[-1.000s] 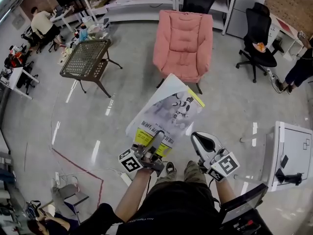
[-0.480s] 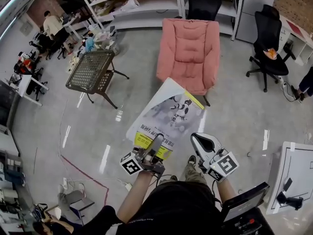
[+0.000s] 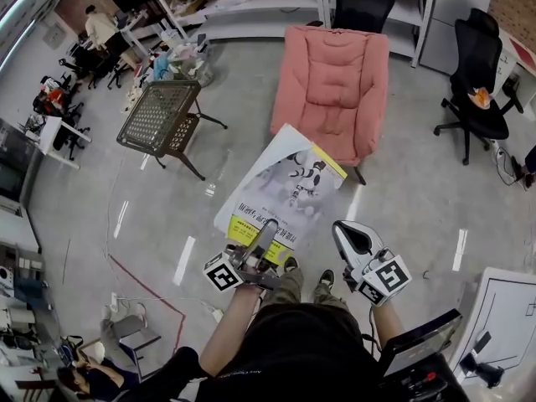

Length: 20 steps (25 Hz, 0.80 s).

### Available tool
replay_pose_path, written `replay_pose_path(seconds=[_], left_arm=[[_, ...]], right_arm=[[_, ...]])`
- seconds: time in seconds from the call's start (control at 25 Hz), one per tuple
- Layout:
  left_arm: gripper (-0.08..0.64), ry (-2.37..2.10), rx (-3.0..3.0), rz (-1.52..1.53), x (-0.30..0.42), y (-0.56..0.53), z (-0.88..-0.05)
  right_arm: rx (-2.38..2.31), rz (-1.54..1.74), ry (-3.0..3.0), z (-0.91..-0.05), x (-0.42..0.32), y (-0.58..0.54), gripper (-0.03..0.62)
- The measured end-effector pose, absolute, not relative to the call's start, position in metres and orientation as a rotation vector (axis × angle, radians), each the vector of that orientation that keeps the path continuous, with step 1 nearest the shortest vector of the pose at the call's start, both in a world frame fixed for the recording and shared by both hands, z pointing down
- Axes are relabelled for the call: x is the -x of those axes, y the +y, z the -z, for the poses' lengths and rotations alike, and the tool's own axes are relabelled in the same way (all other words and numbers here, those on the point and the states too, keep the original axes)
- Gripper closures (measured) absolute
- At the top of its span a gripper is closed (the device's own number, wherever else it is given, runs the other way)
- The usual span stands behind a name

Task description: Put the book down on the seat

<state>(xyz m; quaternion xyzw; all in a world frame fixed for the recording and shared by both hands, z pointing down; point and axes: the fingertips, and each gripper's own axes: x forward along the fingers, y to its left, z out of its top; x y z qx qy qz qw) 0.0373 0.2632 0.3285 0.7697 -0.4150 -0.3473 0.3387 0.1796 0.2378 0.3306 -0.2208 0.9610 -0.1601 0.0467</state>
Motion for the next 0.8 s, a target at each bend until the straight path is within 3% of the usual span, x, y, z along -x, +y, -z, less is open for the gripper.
replay_pose_path(seconds=[0.32,0.8], left_arm=[[0.488,-1.064,-1.992,0.92,-0.019,0.194,-0.347],[0.488,-0.947,-2.014,0.862,0.069,0.087,-0.333]], right_arm=[[0.71,0.488,2.956,-0.349,-0.157,0.172,0.58],[0.886,0.5,3.014,-0.33,-0.065,0.076,0.581]])
